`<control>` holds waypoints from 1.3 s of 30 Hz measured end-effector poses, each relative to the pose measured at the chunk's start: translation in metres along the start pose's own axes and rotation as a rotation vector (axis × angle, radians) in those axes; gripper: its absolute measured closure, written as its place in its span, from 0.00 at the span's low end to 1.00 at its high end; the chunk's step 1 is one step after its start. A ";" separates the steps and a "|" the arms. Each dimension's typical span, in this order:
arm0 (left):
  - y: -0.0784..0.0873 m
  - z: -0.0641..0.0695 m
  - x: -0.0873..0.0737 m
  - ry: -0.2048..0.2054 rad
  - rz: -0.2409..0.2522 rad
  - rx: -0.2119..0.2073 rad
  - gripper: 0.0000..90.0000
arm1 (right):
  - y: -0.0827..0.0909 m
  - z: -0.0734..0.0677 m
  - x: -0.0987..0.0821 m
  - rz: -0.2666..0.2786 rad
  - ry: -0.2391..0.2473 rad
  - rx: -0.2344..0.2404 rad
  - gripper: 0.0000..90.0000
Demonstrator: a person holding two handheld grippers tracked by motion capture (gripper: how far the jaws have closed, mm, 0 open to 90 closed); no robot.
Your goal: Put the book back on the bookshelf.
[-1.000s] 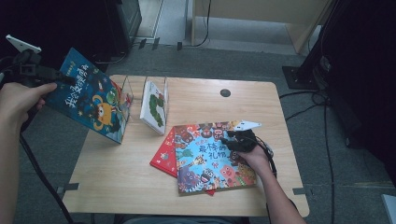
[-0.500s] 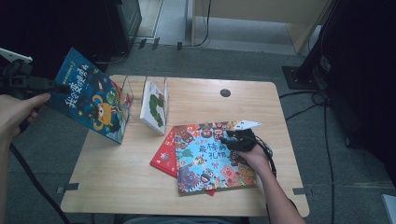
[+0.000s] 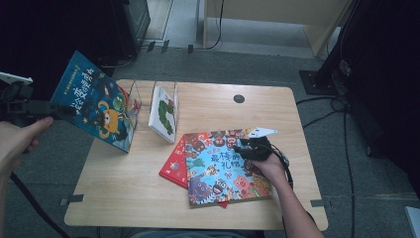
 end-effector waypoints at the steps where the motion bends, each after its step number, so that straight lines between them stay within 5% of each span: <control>1: 0.000 0.000 -0.004 -0.009 -0.002 0.007 0.43 | 0.000 0.000 0.000 -0.002 -0.002 -0.001 0.58; 12: -0.005 0.008 -0.036 -0.024 0.010 -0.011 0.43 | 0.003 0.002 0.001 0.003 -0.024 0.004 0.59; 16: -0.012 0.009 -0.047 -0.046 0.006 0.024 0.43 | 0.004 0.003 0.001 0.006 -0.027 0.000 0.59; 24: -0.032 0.023 -0.067 -0.077 0.004 -0.014 0.43 | 0.008 0.007 0.001 0.014 -0.043 -0.007 0.59; 39: -0.101 0.058 -0.091 -0.159 -0.072 -0.091 0.43 | 0.012 0.018 -0.002 0.013 -0.061 -0.027 0.59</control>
Point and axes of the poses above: each handheld gripper's, and its own axes: y roughly backward along the jaws, x roughly out of its top, z roughly to its right, the point moved 10 cm from there along -y, roughly forward along the jaws, and after that the axes turned 9 degrees about -x, right-handed, at the moved point
